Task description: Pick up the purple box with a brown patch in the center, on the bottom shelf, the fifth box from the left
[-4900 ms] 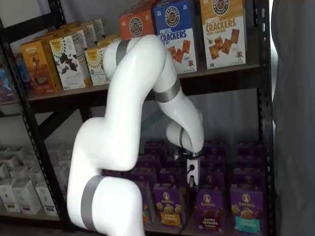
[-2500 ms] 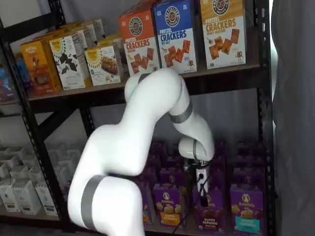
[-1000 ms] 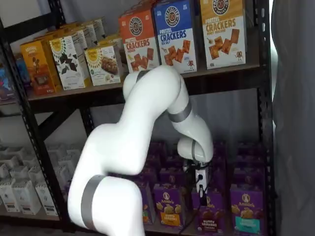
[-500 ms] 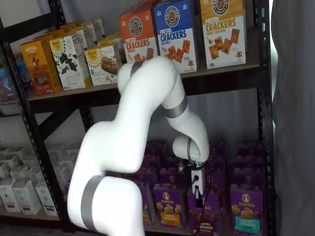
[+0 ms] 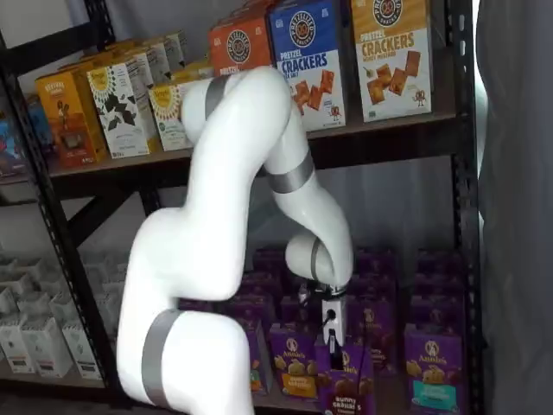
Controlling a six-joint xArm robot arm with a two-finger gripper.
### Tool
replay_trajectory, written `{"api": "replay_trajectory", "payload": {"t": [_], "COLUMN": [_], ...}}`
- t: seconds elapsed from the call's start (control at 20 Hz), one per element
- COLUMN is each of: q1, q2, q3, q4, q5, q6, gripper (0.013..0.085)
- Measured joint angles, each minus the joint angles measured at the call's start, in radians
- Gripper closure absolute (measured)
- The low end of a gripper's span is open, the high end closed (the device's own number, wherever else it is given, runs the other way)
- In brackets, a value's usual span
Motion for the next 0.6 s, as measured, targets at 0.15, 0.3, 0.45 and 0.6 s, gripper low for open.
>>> {"api": "replay_trajectory", "payload": {"t": [0.15,0.3,0.45,0.6], "q1": [0.010,0.021,0.032,0.038], "q2": [-0.091,-0.177,-0.252,-0.297], "q3": [0.098,0.175,0.233,0.262], "q4": [0.024,0.041,0.040,0.043], "q5": [-0.009,0.003,0.023,0.042], "q6": [-0.013,-0.018,-0.005,0.001], "gripper": [0.0650,0.0650,0.0650,0.0650]}}
